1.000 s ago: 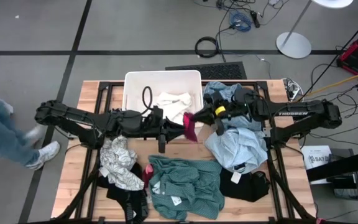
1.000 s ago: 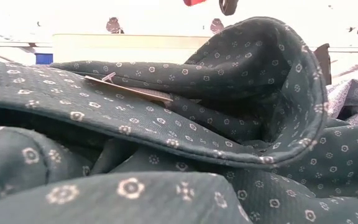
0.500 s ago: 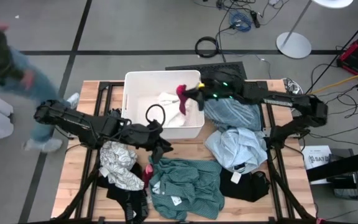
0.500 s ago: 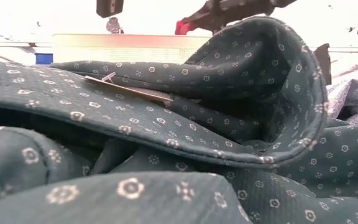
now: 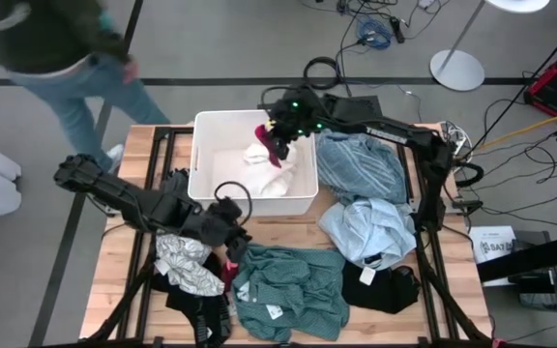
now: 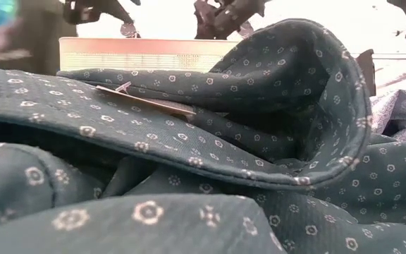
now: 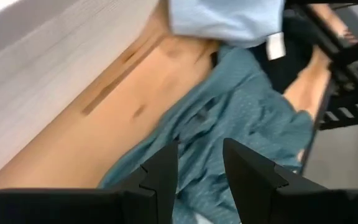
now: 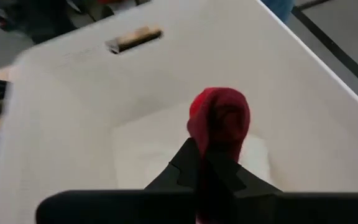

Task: Sort clothes
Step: Put the red sock into the white laundry organizer

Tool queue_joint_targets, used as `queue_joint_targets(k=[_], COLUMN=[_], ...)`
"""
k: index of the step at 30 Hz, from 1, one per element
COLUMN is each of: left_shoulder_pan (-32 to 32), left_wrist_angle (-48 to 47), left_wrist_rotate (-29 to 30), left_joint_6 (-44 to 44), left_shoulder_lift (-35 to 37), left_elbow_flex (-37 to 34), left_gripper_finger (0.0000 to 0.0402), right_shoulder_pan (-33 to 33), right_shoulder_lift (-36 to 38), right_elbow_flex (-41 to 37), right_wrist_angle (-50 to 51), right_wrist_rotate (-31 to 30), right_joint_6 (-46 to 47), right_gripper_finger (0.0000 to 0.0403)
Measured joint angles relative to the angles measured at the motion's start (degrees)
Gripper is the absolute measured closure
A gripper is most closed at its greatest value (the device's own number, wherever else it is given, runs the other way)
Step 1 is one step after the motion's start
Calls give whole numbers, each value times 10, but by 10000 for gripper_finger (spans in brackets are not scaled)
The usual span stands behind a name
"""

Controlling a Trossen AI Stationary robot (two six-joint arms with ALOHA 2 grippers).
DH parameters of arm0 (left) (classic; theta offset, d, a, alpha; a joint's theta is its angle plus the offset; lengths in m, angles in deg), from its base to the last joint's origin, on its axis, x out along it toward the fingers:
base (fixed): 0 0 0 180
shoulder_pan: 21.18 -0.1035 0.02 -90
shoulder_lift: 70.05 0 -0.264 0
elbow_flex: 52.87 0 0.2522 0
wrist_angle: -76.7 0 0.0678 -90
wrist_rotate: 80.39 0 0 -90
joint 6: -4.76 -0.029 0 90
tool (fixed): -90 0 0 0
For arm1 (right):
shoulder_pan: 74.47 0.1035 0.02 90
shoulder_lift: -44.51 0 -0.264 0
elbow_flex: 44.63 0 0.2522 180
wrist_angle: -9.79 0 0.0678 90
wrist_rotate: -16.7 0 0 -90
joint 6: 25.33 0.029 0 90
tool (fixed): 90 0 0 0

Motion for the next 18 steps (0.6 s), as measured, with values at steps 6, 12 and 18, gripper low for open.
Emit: queue_joint_targets(k=[6, 12, 18], left_shoulder_pan=[27, 32, 34], left_wrist_angle=[-10, -9, -8], left_wrist_rotate=[23, 25, 14], left_joint_6=[30, 31, 34], left_shoulder_lift=[0, 0, 0], left_elbow_flex=[0, 0, 0], left_gripper_finger=[265, 265, 265], right_shoulder_pan=[-1, 0, -3], right_shoulder_lift=[-7, -7, -4], right_elbow_flex=[9, 9, 27], right_wrist_angle=[20, 47, 76], right_wrist_rotate=[-6, -12, -13], right_joint_6=[1, -16, -14], right_gripper_finger=[394, 325, 231])
